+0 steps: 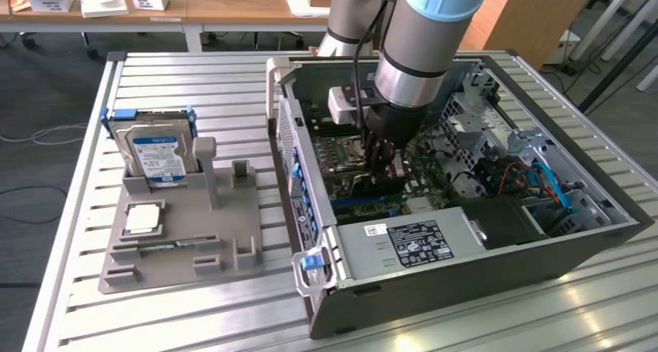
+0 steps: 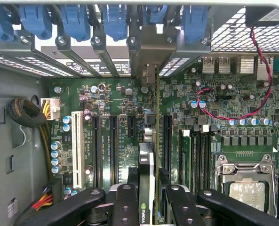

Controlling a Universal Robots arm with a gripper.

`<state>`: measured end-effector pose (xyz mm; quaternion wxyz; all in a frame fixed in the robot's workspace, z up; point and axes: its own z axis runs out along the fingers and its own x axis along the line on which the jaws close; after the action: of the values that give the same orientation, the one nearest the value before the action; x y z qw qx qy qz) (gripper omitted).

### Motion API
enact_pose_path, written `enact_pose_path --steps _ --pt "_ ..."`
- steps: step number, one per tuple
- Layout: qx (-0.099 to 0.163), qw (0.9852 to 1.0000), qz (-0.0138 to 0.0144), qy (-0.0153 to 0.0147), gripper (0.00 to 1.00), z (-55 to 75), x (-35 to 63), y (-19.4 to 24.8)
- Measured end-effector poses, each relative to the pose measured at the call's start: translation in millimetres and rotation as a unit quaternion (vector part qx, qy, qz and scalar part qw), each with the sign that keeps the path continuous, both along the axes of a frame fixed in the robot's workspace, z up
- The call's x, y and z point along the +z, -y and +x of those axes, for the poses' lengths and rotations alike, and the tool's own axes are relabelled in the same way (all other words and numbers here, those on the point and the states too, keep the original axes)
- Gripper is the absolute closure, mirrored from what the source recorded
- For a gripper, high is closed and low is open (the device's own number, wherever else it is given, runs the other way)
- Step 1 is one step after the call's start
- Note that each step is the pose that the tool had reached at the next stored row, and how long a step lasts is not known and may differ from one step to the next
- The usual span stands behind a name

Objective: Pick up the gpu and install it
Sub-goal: 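Insert the gpu into the slot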

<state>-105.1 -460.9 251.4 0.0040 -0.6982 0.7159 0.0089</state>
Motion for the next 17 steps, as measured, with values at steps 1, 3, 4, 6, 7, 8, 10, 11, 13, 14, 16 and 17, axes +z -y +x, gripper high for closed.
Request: enact_pose_path --steps 1,3,4,6,7,8,10,11,13,14,16,17 --pt "0.000 1.0000 0.0000 0.0000 0.73 0.0 0.0 0.0" --pt "0.000 1.0000 0.0001 0.0000 0.73 0.0 -0.4 0.0" --pt "0.000 1.0000 0.0002 0.0001 0.73 0.0 -0.8 0.0" --pt "0.000 1.0000 0.0001 0.0000 0.73 0.0 -0.8 0.0" --pt "0.000 1.0000 0.0000 0.0000 0.73 0.0 -0.8 0.0" --pt "0.000 1.0000 0.0000 0.0000 0.73 0.0 -0.8 0.0" --pt "0.000 1.0000 0.0001 0.0000 0.73 0.0 -1.1 0.0" --pt "0.000 1.0000 0.0001 0.0000 0.73 0.0 -1.2 0.0" --pt "0.000 1.0000 0.0001 0.0000 0.73 0.0 -1.2 0.0" --pt "0.000 1.0000 0.0001 0.0000 0.73 0.0 -1.3 0.0" --pt "0.000 1.0000 0.0001 0.0000 0.73 0.0 -1.3 0.0" --pt "0.000 1.0000 0.0001 0.0000 0.73 0.0 -1.3 0.0"
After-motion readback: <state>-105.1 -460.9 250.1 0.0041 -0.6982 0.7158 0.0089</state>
